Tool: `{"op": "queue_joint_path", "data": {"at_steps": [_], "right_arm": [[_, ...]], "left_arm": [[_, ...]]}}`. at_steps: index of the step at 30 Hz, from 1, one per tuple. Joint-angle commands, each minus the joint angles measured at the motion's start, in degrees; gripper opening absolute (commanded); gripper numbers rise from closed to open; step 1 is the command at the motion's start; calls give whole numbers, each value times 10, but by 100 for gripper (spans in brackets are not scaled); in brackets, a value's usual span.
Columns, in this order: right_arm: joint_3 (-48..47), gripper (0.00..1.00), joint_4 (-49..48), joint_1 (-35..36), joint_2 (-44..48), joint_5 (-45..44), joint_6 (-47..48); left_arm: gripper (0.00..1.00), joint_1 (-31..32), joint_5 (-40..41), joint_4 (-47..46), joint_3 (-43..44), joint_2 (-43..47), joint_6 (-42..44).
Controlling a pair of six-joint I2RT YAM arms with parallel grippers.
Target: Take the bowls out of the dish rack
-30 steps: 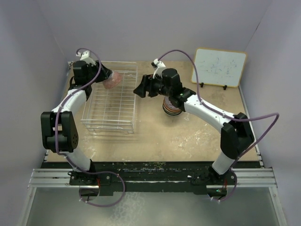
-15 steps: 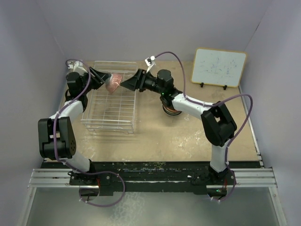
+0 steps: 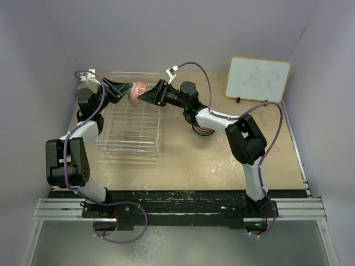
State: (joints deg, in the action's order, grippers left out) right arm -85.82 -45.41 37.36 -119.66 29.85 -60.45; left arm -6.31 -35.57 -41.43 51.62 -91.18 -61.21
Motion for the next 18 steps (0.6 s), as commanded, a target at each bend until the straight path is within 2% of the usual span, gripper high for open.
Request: {"op": "queue_joint_path", "data": {"at_steps": [1,8,11,18], "right_arm": [[-37,66,-80,-7,-2,27,-33],[-75,64,-93,-8,-30,49,-47],[-86,57,-105,-8,-43,59,-60],[-79,14,-130,-8,-42,62,-74]], "left_arm": [[0,-5,-26,-99,-2,8,-42],[0,-5,-45,-126,-1,-10,-60],[0,-5,-48,-122,0,-6,-49],[0,-4,-57,-98,8,1,-23]]}}
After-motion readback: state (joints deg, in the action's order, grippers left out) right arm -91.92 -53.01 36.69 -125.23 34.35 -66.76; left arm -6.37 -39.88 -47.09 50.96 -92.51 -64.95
